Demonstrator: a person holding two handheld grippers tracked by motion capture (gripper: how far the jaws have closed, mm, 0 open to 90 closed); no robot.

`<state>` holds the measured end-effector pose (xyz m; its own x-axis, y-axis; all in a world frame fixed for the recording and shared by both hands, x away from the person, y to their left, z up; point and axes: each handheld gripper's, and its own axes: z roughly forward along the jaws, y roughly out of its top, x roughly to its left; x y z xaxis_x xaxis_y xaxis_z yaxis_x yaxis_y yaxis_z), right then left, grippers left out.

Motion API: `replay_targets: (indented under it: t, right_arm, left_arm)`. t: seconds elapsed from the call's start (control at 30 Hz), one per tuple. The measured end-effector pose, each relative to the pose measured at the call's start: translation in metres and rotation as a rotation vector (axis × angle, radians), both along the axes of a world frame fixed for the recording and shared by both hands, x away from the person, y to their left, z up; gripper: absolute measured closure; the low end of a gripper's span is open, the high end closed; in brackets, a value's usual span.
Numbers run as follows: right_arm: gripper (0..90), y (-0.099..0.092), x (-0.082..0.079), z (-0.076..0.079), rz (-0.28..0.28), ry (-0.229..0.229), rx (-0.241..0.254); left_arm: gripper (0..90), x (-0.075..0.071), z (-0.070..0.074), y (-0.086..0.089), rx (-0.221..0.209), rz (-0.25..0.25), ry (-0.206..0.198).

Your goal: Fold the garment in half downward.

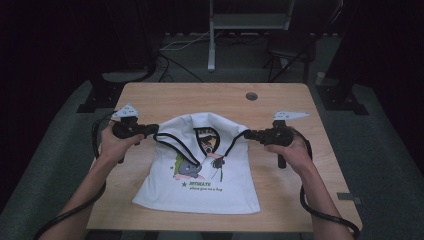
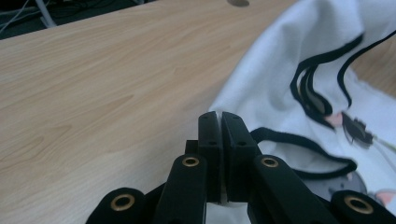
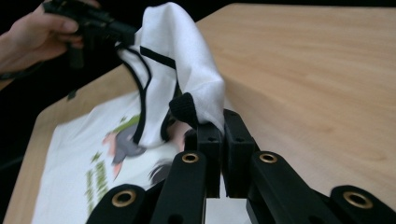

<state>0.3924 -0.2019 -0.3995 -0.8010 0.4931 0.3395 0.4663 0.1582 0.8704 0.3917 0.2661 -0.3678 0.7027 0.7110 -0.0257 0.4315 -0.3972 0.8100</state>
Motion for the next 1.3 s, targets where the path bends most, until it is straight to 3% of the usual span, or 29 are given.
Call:
replay_targets:
  t: [0.2, 0.37, 0.43, 0.5, 0.67, 1.03, 1.3]
  right_arm:
    - [87.6, 0.004, -0.019, -0.007, 0.081, 0.008, -0.072]
    - [87.4, 0.008, -0.033, -0.018, 0.163, 0.031, -0.191]
    - [87.0, 0.01, -0.037, -0.021, 0.184, 0.038, -0.231]
    - [87.0, 0.013, -0.039, -0.024, 0.191, 0.036, -0.251]
    - [87.0, 0.018, -0.046, -0.027, 0.205, 0.03, -0.261]
    - [87.0, 0.017, -0.059, -0.027, 0.216, 0.02, -0.229]
    - [86.9, 0.009, -0.063, -0.025, 0.196, 0.006, -0.183]
  left_arm:
    - [87.5, -0.019, -0.009, -0.002, 0.104, -0.075, -0.009]
    - [87.4, -0.036, -0.02, -0.003, 0.183, -0.112, -0.017]
    - [87.4, -0.042, -0.024, -0.007, 0.238, -0.129, -0.031]
    - [87.4, -0.049, -0.025, -0.008, 0.264, -0.142, -0.046]
    - [87.4, -0.06, -0.027, -0.006, 0.263, -0.155, -0.051]
    - [87.3, -0.072, -0.03, 0.003, 0.228, -0.153, -0.052]
    - [87.3, -0.083, -0.019, 0.002, 0.211, -0.157, -0.097]
